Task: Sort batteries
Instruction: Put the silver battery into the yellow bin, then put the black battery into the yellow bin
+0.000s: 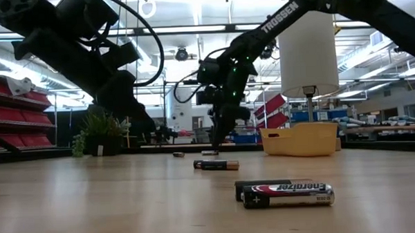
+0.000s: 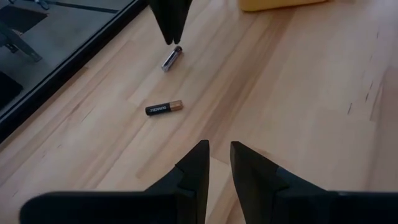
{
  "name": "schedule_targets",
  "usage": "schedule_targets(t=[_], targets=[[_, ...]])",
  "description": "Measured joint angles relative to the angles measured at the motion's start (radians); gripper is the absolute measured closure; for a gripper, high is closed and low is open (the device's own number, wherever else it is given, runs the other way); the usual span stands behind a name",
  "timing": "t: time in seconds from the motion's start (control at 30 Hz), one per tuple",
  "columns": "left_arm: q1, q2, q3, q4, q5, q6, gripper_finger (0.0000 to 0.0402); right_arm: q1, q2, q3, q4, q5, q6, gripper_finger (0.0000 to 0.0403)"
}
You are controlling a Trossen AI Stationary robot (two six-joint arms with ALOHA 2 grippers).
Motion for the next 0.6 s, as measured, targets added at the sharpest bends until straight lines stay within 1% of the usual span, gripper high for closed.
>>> schedule_targets(t=[0.17,0.37,0.47,0.6], targets=[[0.000,0.000,0.000,-0.010,0.009,-0.014,0.0321,-0.016,0.002,0.001,-0.053,-0.011,-0.001,0.0378],[0.000,0.000,0.000,-0.008,0.010,-0.010,0.0321,-0.013,0.002,0.002,-0.171,0.005,0.026,0.0394],[0.000,0.000,0.000,-0.007,0.010,-0.009,0.0321,-0.007,0.001,0.002,-0.164,0.022,0.029,0.0397],[0.000,0.000,0.000,-0.009,0.011,-0.017,0.0321,0.012,0.001,0.002,-0.077,0.025,0.064,0.0397]])
